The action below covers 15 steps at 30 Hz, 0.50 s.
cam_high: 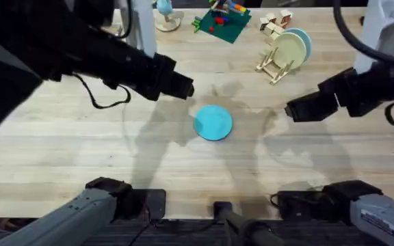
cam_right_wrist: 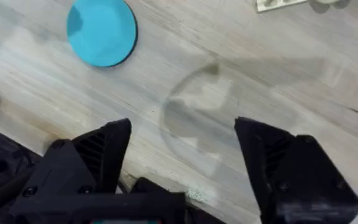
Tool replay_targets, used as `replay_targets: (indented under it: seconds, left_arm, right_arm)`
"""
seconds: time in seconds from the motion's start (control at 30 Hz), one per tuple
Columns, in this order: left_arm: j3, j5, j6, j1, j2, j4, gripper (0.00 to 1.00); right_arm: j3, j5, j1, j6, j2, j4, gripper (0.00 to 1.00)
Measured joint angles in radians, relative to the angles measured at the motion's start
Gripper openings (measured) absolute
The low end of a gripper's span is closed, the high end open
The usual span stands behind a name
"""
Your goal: Pick up the plates from the table one by one and place each into a slot on the dish rack.
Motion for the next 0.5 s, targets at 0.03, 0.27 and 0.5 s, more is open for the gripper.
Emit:
replay_targets:
  seconds: [0.03, 0.27, 0.5]
  left_arm:
    - [-0.026, 0.043, 0.009, 0.021, 0.0, 0.02, 0.043]
    - [-0.208, 0.194, 0.036, 0.06, 0.0, 0.166, 0.042]
    - [-0.3, 0.264, 0.049, 0.059, 0.092, 0.257, 0.042]
  right_arm:
    - [0.0, -0.001, 0.0, 0.0, 0.0, 0.0, 0.995]
    - [0.0, -0.002, 0.0, 0.0, 0.0, -0.001, 0.996]
    - [0.0, -0.003, 0.0, 0.0, 0.0, -0.002, 0.996]
